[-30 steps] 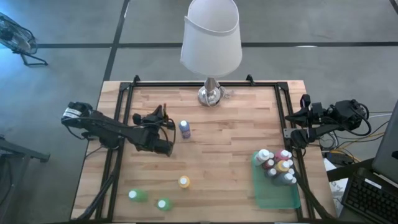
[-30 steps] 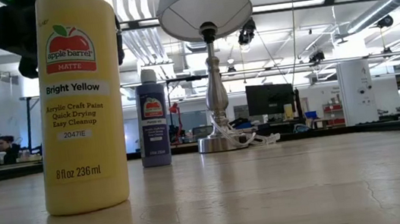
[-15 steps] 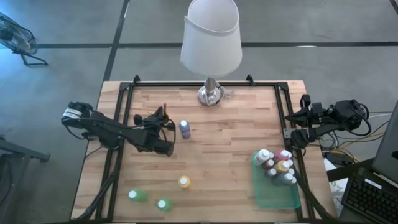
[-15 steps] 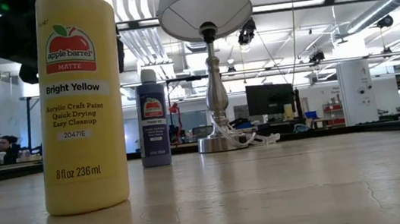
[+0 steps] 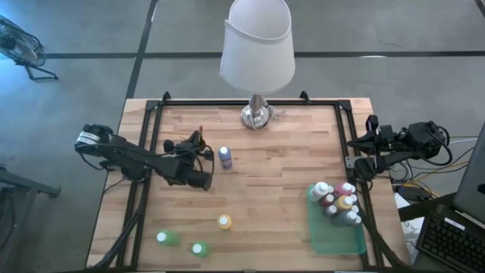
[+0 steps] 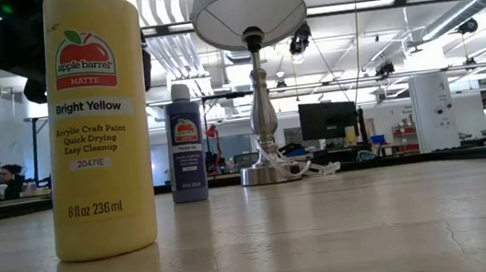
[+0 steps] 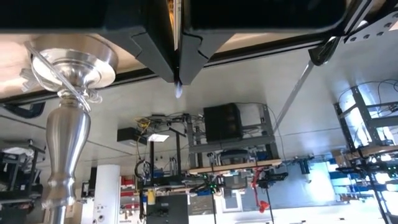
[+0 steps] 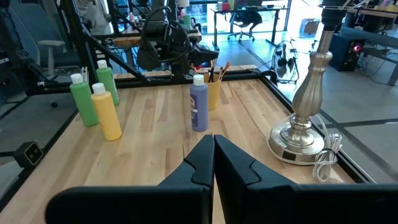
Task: Pick & Place Paint Supplies
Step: Put the silver paint brush into the yellow cup, then put the blue paint bottle into the green bin
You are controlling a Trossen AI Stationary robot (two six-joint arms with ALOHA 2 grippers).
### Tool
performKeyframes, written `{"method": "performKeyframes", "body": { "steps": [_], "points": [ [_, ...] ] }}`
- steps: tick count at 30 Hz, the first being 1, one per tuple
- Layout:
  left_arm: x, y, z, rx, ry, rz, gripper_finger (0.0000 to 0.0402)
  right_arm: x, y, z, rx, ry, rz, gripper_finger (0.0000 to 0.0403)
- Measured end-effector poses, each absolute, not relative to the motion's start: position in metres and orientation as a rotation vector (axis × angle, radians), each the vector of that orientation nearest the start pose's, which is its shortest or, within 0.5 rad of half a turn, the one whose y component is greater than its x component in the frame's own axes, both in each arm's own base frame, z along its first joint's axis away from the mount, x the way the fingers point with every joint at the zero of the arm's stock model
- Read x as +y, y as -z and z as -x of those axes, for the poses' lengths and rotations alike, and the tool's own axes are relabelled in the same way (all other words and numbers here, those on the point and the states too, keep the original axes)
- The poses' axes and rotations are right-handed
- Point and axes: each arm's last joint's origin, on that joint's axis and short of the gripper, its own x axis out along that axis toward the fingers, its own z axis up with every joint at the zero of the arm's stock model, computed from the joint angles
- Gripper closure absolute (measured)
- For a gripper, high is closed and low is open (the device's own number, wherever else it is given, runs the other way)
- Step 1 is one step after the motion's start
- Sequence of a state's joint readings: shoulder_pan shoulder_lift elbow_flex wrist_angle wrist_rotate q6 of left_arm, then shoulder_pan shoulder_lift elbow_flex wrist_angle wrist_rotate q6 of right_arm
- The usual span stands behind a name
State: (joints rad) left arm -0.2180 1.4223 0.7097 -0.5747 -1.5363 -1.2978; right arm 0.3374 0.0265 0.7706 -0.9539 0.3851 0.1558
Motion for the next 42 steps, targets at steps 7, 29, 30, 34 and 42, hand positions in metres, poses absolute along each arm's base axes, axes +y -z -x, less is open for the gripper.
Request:
{"method": "performKeyframes", "body": {
  "steps": [7, 29, 30, 34, 42],
  "points": [
    [-0.021, -0.183, -0.227, 0.061, -1.333, 0.035, 0.0389, -0.014, -0.301, 0.007, 0.192, 0.063, -0.081, 0.0394],
    [-0.021, -0.190, -0.232, 0.115, -1.322, -0.007, 0.0318, -0.014, -0.301, 0.007, 0.192, 0.063, -0.081, 0.0394],
    [-0.022, -0.192, -0.233, 0.125, -1.322, -0.026, 0.0318, -0.014, -0.301, 0.007, 0.192, 0.063, -0.081, 0.0394],
    [-0.023, -0.204, -0.241, 0.163, -1.317, -0.088, 0.0320, -0.014, -0.301, 0.007, 0.192, 0.062, -0.081, 0.0394],
    [-0.027, -0.237, -0.258, 0.241, -1.299, -0.197, 0.0321, -0.014, -0.301, 0.007, 0.192, 0.063, -0.081, 0.0394]
  ]
}}
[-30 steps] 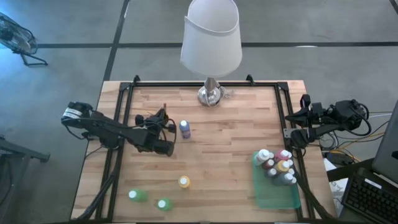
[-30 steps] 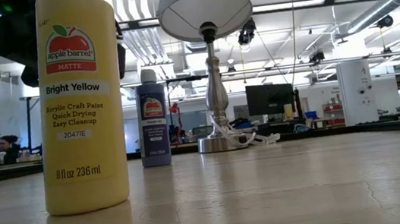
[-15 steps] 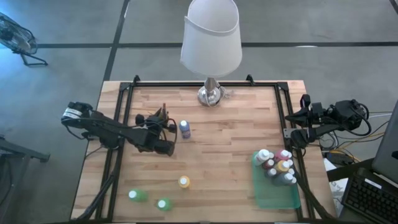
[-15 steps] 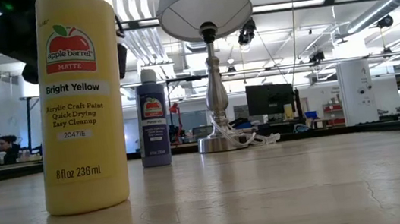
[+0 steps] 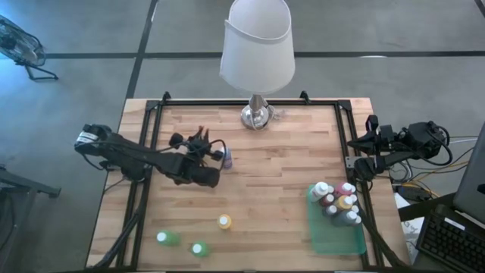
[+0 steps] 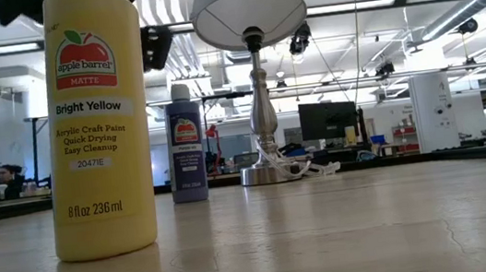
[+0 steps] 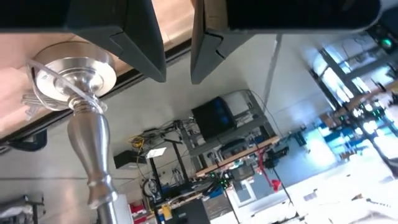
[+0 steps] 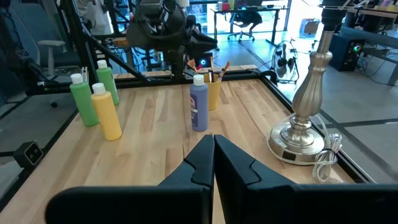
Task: Pick & Place Paint Supplies
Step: Put the blue paint bottle into the green bin
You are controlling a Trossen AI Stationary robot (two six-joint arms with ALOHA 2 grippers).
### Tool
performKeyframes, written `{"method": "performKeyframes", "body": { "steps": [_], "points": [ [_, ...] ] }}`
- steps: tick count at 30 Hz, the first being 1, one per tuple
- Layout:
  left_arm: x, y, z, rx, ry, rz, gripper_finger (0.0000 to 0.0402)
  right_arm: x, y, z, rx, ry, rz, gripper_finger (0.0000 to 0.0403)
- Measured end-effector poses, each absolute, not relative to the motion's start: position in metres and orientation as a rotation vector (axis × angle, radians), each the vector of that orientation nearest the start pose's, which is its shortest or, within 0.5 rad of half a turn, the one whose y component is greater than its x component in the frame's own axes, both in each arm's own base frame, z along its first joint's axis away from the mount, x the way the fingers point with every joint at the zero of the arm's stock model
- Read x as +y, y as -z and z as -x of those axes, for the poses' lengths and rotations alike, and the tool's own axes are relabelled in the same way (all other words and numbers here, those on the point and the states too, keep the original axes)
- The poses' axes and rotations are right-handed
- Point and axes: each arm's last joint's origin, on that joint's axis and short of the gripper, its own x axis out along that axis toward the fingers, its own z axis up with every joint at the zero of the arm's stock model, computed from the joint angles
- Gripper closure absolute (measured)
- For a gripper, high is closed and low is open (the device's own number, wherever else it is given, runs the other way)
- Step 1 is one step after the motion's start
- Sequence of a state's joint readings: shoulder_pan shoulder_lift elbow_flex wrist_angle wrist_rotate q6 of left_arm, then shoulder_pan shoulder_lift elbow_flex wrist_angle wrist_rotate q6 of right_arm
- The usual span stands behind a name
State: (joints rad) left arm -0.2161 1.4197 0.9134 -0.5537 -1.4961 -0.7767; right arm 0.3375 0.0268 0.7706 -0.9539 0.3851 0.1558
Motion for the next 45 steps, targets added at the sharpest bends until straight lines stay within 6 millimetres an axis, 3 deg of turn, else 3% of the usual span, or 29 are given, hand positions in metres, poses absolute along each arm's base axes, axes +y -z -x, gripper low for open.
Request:
{"method": "performKeyframes", "body": {
  "steps": [8, 19, 27, 36, 45],
  "points": [
    [-0.031, -0.278, -0.274, 0.291, -1.236, -0.193, 0.0321, -0.014, -0.301, 0.008, 0.192, 0.063, -0.081, 0.0394],
    [-0.040, -0.345, -0.294, 0.366, -0.876, 0.009, 0.0321, -0.014, -0.301, 0.007, 0.192, 0.063, -0.081, 0.0394],
    [-0.041, -0.351, -0.298, 0.366, -0.783, 0.020, 0.0308, -0.014, -0.301, 0.007, 0.192, 0.063, -0.081, 0.0394],
    [-0.047, -0.355, -0.303, 0.384, -0.579, 0.101, 0.0216, -0.014, -0.301, 0.008, 0.192, 0.063, -0.081, 0.0394],
    [-0.072, -0.351, -0.303, 0.295, -0.576, 0.149, 0.0220, -0.014, -0.301, 0.008, 0.192, 0.063, -0.081, 0.0394]
  ]
}}
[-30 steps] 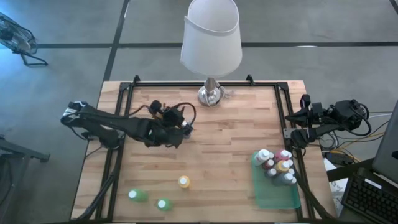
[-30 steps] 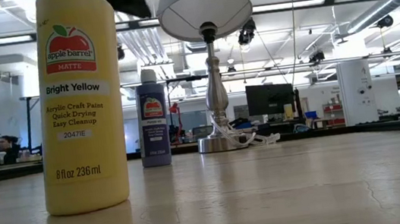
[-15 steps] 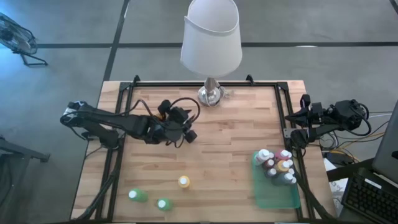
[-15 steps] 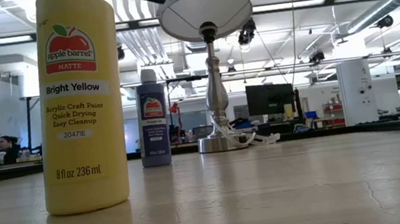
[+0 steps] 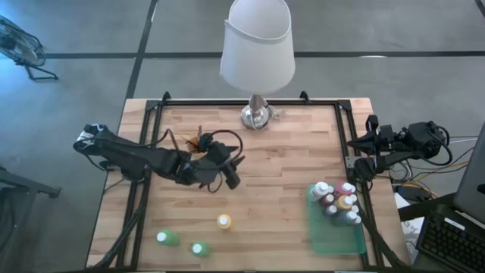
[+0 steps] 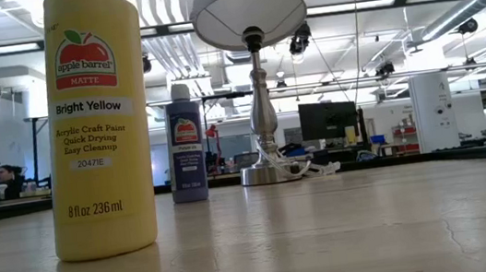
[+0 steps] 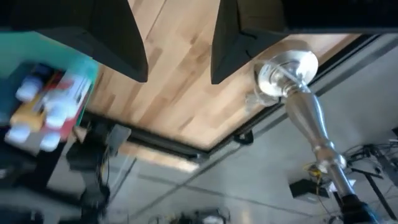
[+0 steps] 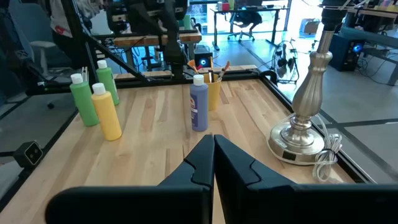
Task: Pick & Place Paint Supplies
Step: Put the blue paint bottle into the green bin
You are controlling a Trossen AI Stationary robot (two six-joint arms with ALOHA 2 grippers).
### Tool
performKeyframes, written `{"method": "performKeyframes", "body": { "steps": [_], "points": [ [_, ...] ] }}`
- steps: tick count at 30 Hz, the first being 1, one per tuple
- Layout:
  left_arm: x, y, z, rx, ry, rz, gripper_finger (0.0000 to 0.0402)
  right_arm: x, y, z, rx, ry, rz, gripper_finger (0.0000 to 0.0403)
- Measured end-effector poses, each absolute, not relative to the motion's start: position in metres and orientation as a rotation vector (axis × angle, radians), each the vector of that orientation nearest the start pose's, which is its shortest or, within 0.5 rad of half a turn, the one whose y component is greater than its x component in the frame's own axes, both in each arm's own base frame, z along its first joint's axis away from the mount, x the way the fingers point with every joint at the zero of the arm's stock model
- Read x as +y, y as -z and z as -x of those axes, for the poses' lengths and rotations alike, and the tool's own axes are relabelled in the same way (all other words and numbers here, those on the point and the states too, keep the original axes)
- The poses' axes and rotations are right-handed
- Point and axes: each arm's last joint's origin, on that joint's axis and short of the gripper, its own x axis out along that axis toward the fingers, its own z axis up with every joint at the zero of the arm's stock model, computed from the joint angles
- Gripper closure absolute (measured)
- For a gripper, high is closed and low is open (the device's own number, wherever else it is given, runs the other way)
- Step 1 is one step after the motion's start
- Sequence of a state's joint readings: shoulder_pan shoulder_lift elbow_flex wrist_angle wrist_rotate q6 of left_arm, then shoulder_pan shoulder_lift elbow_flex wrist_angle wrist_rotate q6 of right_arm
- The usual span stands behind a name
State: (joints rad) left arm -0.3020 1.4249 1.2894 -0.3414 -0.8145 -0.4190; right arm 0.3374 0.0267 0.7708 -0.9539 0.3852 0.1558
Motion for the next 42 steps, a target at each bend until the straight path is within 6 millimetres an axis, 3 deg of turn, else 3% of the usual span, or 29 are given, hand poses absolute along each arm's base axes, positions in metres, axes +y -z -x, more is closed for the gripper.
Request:
{"method": "performKeyframes", "body": {
  "steps": [12, 22, 28, 38, 42],
  "points": [
    [-0.112, -0.344, -0.297, 0.197, -0.523, 0.167, 0.0228, -0.014, -0.301, 0.008, 0.192, 0.063, -0.081, 0.0394],
    [-0.142, -0.306, -0.320, 0.288, -0.556, 0.049, 0.0228, -0.014, -0.301, 0.008, 0.192, 0.063, -0.081, 0.0394],
    [-0.145, -0.296, -0.312, 0.343, -0.608, 0.102, 0.0228, -0.014, -0.301, 0.007, 0.192, 0.063, -0.081, 0.0394],
    [-0.135, -0.273, -0.302, 0.404, -0.725, 0.143, 0.0228, -0.014, -0.301, 0.008, 0.192, 0.063, -0.081, 0.0394],
    [-0.127, -0.264, -0.302, 0.403, -0.766, 0.236, 0.0225, -0.014, -0.301, 0.007, 0.192, 0.063, -0.081, 0.0394]
  ]
}}
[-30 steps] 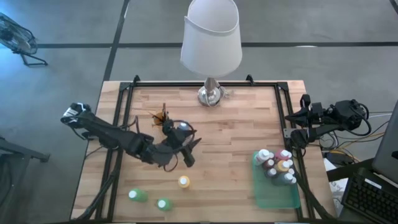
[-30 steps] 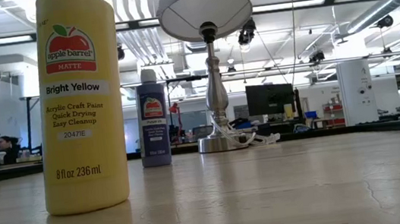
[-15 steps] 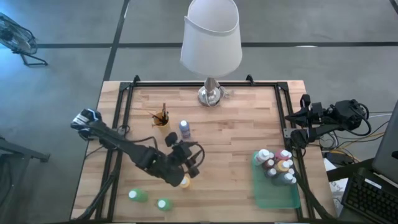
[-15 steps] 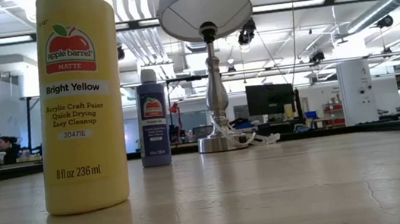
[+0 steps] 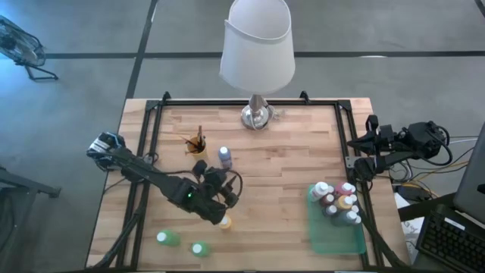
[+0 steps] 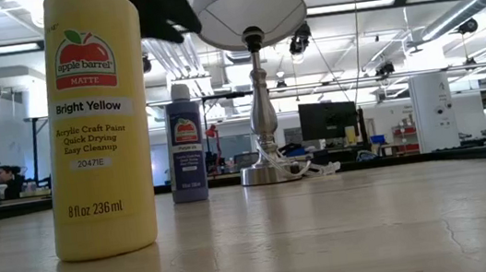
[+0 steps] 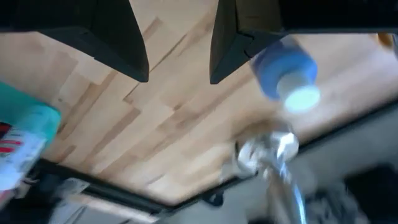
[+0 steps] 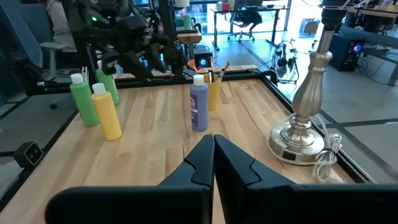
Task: Pick & Place Paint Supplies
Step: Put the blue paint bottle into the green bin
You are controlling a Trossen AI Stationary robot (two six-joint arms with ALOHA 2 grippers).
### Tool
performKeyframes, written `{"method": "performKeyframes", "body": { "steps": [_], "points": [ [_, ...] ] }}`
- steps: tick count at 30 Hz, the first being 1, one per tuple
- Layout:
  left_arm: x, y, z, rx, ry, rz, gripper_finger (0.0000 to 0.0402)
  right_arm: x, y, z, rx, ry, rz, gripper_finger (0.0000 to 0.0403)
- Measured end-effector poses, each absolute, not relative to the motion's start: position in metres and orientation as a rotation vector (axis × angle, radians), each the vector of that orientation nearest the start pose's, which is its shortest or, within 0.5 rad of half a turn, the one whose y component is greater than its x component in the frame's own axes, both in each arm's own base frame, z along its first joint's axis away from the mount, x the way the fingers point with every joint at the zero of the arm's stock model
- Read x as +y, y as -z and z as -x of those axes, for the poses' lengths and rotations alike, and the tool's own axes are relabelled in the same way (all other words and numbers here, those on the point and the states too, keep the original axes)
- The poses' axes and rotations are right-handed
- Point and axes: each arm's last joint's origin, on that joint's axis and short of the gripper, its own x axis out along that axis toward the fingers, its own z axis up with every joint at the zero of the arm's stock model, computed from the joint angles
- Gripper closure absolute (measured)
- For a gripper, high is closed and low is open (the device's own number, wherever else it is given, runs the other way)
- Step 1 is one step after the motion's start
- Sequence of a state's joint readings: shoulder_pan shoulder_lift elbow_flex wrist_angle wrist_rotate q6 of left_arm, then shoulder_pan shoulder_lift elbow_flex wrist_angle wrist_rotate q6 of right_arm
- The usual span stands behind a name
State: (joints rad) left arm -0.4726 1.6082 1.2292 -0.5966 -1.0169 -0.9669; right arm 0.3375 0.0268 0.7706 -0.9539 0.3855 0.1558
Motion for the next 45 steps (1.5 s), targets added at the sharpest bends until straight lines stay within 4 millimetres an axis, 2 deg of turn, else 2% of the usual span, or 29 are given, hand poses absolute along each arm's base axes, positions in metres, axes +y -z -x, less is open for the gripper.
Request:
{"method": "performKeyframes", "body": {
  "steps": [6, 11, 14, 18, 27, 34, 40, 45],
  "points": [
    [-0.113, -0.254, -0.303, 0.520, -0.771, 0.354, 0.0195, -0.014, -0.301, 0.008, 0.192, 0.063, -0.081, 0.0394],
    [-0.105, -0.249, -0.301, 0.610, -0.782, 0.357, 0.0148, -0.014, -0.301, 0.008, 0.192, 0.063, -0.081, 0.0394],
    [-0.104, -0.248, -0.299, 0.636, -0.781, 0.328, 0.0135, -0.014, -0.301, 0.008, 0.192, 0.063, -0.081, 0.0394],
    [-0.103, -0.236, -0.294, 0.669, -0.792, 0.332, 0.0136, -0.014, -0.301, 0.008, 0.192, 0.063, -0.081, 0.0394],
    [-0.096, -0.194, -0.280, 0.675, -0.849, 0.381, 0.0140, -0.014, -0.301, 0.007, 0.193, 0.063, -0.081, 0.0394],
    [-0.097, -0.176, -0.281, 0.633, -0.761, 0.397, 0.0141, -0.014, -0.301, 0.007, 0.192, 0.062, -0.081, 0.0394],
    [-0.095, -0.160, -0.275, 0.622, -0.779, 0.435, 0.0143, -0.014, -0.301, 0.007, 0.192, 0.063, -0.081, 0.0394],
    [-0.097, -0.146, -0.281, 0.605, -0.757, 0.453, 0.0152, -0.014, -0.301, 0.007, 0.192, 0.063, -0.081, 0.0394]
  ]
}}
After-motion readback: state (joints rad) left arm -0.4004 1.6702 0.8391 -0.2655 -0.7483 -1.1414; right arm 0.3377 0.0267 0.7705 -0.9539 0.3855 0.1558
